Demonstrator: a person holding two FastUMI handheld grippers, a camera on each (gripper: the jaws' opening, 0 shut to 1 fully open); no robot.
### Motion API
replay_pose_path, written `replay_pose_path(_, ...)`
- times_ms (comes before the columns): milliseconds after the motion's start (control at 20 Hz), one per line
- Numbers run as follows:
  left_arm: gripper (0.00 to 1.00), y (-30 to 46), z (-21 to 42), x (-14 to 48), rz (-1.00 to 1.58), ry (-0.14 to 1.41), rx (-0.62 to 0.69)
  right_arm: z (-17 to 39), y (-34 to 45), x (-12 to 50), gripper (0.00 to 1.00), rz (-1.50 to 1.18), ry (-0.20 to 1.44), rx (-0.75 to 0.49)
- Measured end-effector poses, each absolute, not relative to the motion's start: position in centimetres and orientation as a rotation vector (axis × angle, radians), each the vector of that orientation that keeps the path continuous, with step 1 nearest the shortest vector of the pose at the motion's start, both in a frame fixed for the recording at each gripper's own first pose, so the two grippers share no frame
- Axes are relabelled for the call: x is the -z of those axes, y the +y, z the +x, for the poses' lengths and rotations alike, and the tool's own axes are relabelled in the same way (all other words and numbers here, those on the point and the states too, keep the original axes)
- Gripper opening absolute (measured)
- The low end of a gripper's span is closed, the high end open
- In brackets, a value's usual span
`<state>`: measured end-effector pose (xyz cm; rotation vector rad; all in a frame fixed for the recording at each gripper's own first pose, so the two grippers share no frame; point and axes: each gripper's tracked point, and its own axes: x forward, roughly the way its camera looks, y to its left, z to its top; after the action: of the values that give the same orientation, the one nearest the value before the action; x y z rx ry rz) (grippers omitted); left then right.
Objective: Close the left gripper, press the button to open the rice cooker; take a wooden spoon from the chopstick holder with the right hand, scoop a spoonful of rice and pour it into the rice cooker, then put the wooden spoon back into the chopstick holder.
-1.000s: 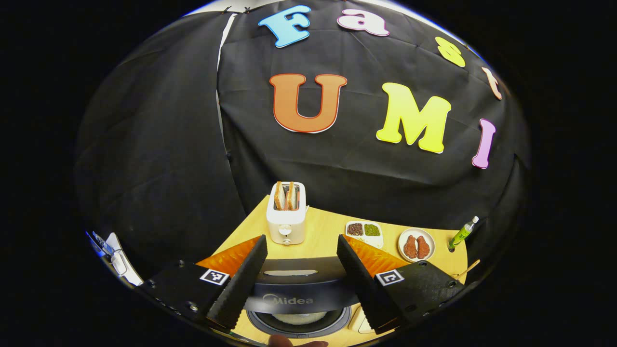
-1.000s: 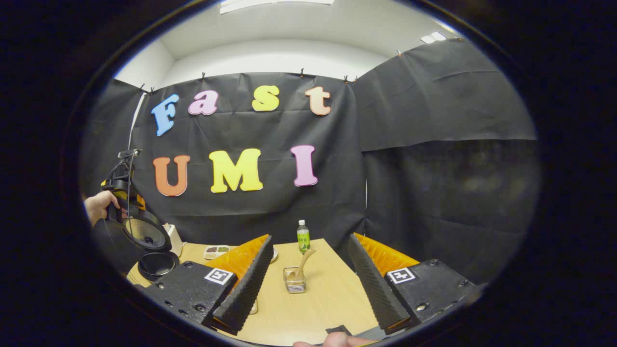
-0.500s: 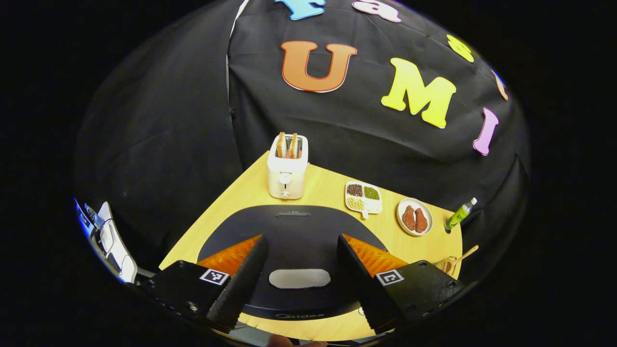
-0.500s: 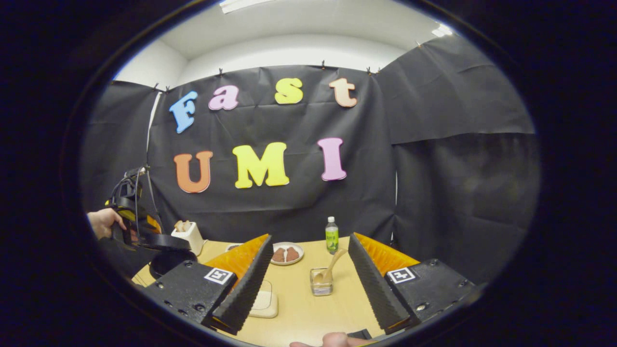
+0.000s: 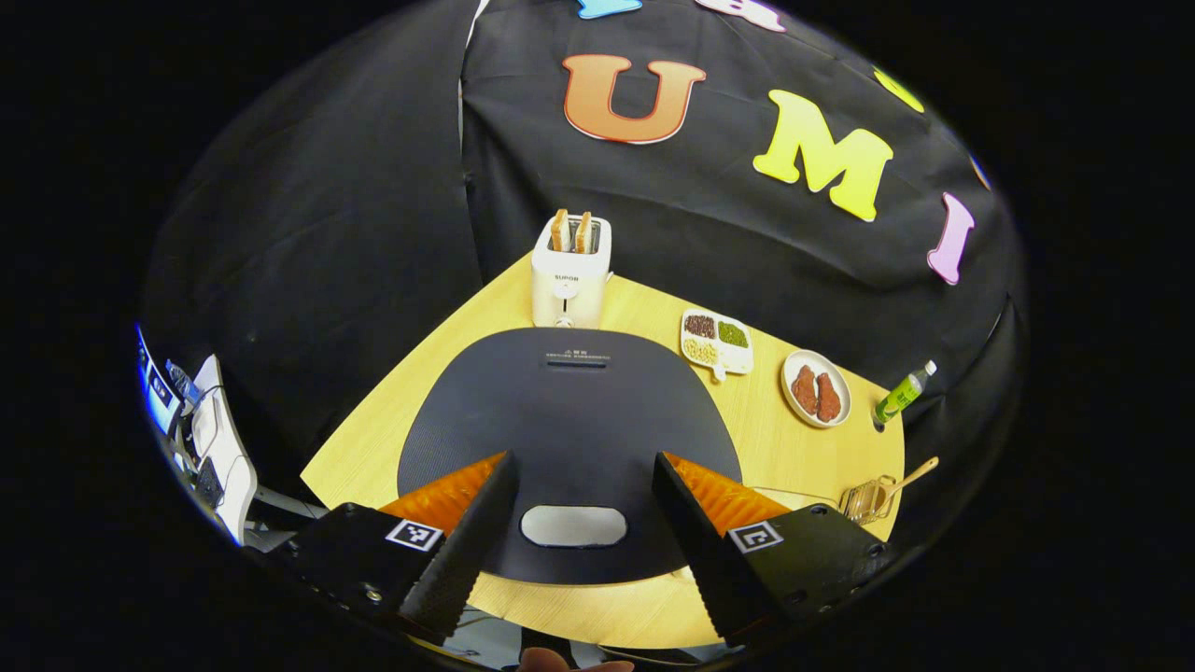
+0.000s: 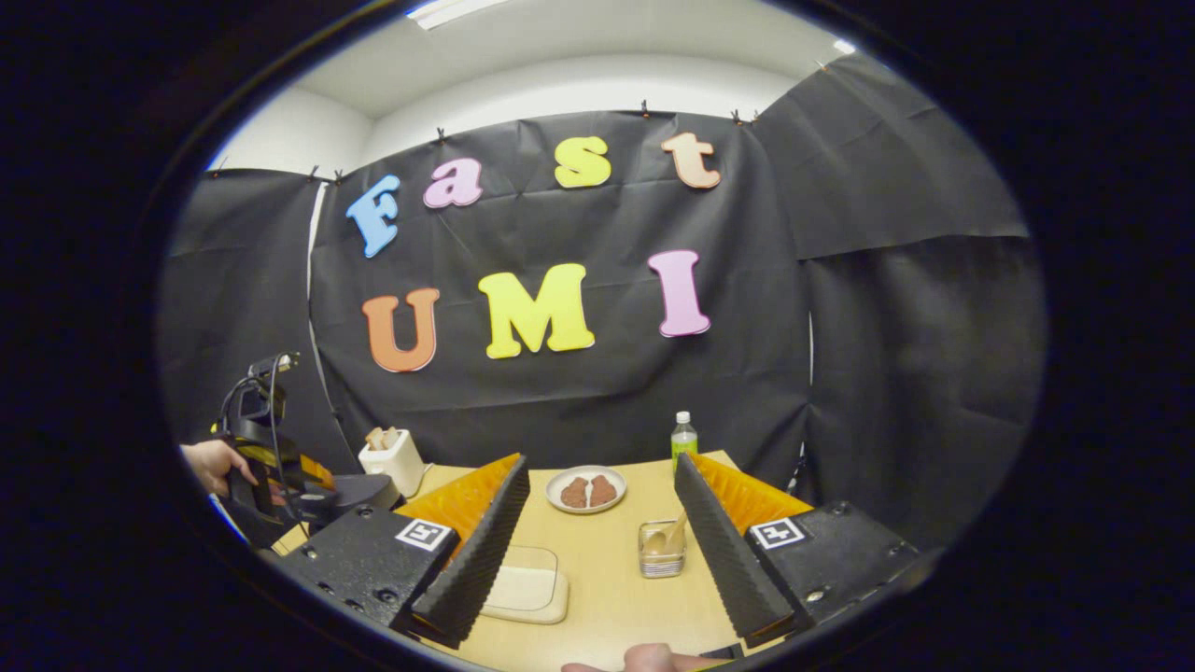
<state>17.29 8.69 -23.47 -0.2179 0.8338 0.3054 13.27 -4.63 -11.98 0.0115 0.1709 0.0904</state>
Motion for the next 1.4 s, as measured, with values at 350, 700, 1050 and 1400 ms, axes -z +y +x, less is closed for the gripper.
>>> replay_pose_path(350,0.96,7.9,15.5,25.6,-0.221,0.875,-0.318,15.3,-3.3,12.6,1.0,0.003,0.183,-0.154)
replay_pose_path(700,0.96,7.4,14.1,27.4,-0.225,0.899,-0.33,16.5,-2.4,13.0,1.0,0.013,0.198,-0.193)
replay_pose_path(1050,0.98,7.1,13.8,28.2,-0.179,0.897,-0.321,16.9,-0.6,13.9,1.0,0.033,0.22,-0.248)
replay_pose_path(1400,0.98,7.3,14.4,27.6,-0.166,0.802,-0.353,18.0,1.1,12.9,1.0,0.034,0.199,-0.306)
